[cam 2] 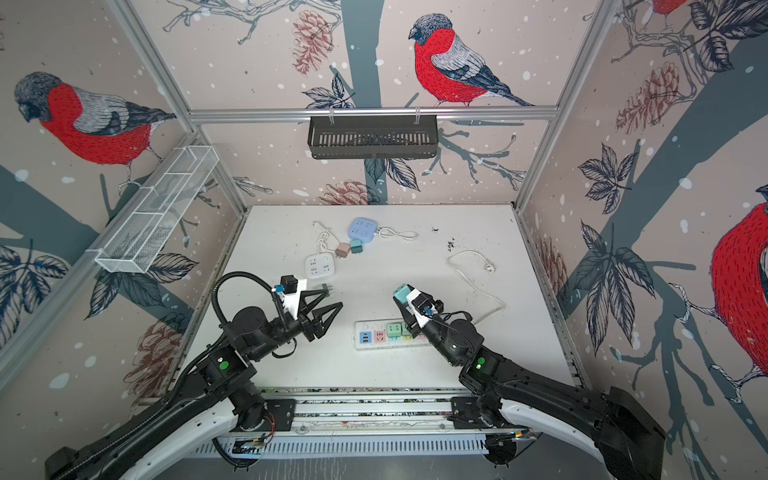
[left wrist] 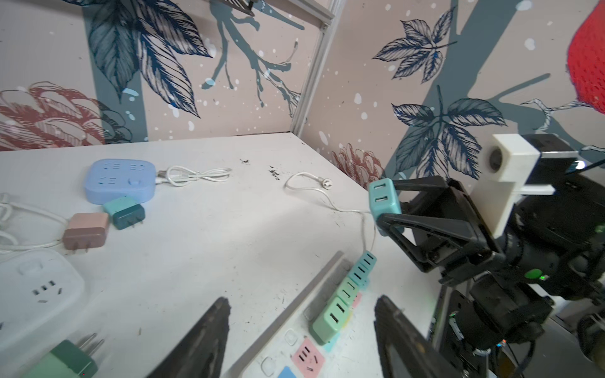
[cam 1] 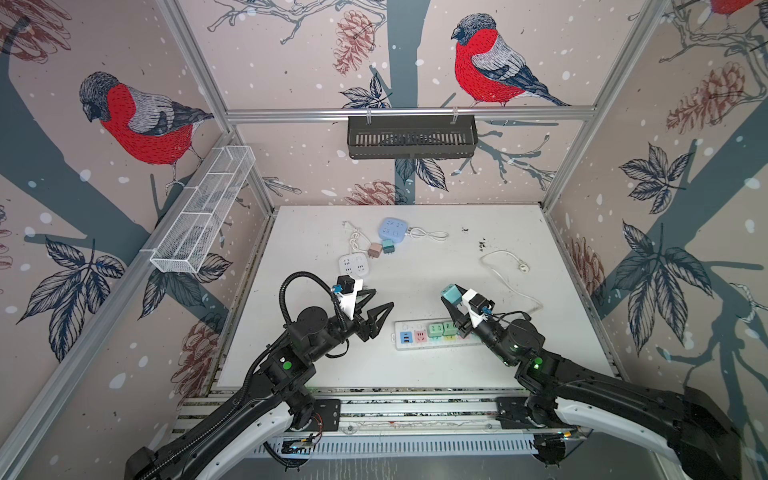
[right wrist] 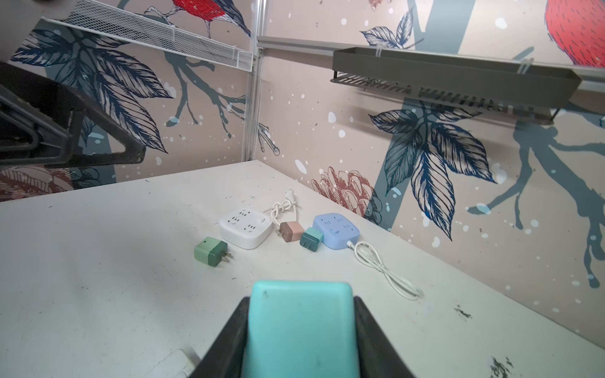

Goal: Insert the plug
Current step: 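Bring the teal adapter to the left gripper while the left gripper reaches to take it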

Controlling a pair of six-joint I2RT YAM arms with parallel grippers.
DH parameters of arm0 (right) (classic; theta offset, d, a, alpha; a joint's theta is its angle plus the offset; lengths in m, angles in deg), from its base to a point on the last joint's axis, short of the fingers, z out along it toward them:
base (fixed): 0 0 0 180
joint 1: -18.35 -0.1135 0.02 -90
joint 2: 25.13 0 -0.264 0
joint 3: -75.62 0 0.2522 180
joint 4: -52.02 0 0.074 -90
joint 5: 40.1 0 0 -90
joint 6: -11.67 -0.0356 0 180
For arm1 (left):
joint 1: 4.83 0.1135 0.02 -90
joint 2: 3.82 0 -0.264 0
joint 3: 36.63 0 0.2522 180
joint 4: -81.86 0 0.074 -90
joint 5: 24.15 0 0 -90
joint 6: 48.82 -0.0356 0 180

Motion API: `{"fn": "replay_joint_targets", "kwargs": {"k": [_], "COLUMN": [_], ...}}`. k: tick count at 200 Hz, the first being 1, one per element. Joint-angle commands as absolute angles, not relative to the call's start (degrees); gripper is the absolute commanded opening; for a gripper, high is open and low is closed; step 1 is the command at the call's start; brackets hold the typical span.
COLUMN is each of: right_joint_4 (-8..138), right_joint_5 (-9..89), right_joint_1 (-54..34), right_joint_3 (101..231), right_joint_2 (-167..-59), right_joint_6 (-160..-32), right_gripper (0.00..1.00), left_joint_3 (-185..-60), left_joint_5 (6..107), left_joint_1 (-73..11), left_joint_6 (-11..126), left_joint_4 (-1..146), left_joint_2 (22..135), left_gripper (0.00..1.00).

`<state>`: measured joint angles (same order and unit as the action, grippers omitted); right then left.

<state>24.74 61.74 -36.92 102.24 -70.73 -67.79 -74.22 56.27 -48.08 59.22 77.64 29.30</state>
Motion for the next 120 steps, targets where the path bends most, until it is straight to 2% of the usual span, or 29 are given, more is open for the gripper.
{"fn": "replay_joint_targets", "kwargs": {"k": [1, 72, 120], "right_joint_4": [19.8, 14.1, 13.8], "right_joint_5": [58.9, 51.5, 50.9], "right_joint_1": [-37.3, -38.8, -39.4], "right_joint_3": [101.8, 100.0, 101.4], "right_joint_2": [-71.3, -73.6, -77.1], "right_joint_6": [-61.5, -50.2, -47.2], "right_gripper": [0.09, 0.1, 0.09], "left_joint_3": [-75.9, -78.7, -80.3], "left_joint_5": [55.9, 54.6, 54.0], "left_joint_1": [-51.5, -55.4, -56.9], "left_joint_6": [58.1, 57.7, 57.1], "left_joint_4": [77.8, 78.6, 78.3], "left_joint_2": [30.3, 36.7, 40.4], "left_gripper": [0.7, 0.67, 0.64]}}
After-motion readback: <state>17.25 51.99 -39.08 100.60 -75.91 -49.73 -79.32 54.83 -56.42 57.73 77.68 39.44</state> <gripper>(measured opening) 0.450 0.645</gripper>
